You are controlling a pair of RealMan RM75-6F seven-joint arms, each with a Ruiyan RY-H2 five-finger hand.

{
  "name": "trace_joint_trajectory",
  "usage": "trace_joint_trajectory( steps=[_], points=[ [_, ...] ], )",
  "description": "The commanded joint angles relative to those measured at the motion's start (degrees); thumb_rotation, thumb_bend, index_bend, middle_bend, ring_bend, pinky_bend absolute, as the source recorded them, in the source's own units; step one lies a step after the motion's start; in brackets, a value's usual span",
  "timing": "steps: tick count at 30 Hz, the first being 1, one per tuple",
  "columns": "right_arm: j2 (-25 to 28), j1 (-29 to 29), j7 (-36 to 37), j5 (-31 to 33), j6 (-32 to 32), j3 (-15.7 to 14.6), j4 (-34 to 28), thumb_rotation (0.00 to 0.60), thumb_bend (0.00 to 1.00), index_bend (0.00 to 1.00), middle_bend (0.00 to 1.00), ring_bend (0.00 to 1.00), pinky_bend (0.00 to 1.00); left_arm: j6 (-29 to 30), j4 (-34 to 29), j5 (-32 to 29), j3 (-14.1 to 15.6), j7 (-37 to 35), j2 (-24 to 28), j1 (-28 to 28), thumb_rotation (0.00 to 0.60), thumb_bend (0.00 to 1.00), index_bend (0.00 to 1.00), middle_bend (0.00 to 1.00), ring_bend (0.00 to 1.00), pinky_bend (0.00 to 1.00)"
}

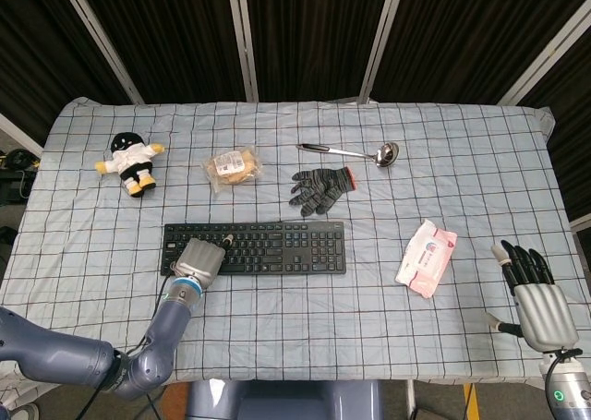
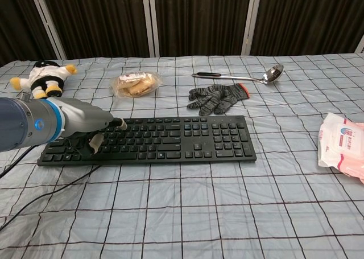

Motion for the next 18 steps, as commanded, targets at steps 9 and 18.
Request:
trace_joint_trajectory(
  steps=[9,18],
  points=[
    [0.07,-0.02,0.19,-0.21,0.08,-0.14,-0.17,0.600,0.06,0.01,0.00,0.00,0.00,0.49,0.77,-0.80,0.57,-0.88,-1.11,-1.53,0.600,0.92,0.00,0.82,0.72,0.53],
    [0.05,-0.02,0.25,-0.19,0.09,-0.14,-0.22,0.600,0.06,0.01,0.00,0.00,0.00,0.29,1.94,-2.25,1.15,-1.25,-1.69,-2.33,0.600,0.92,0.00,0.82,0.72,0.53]
  ],
)
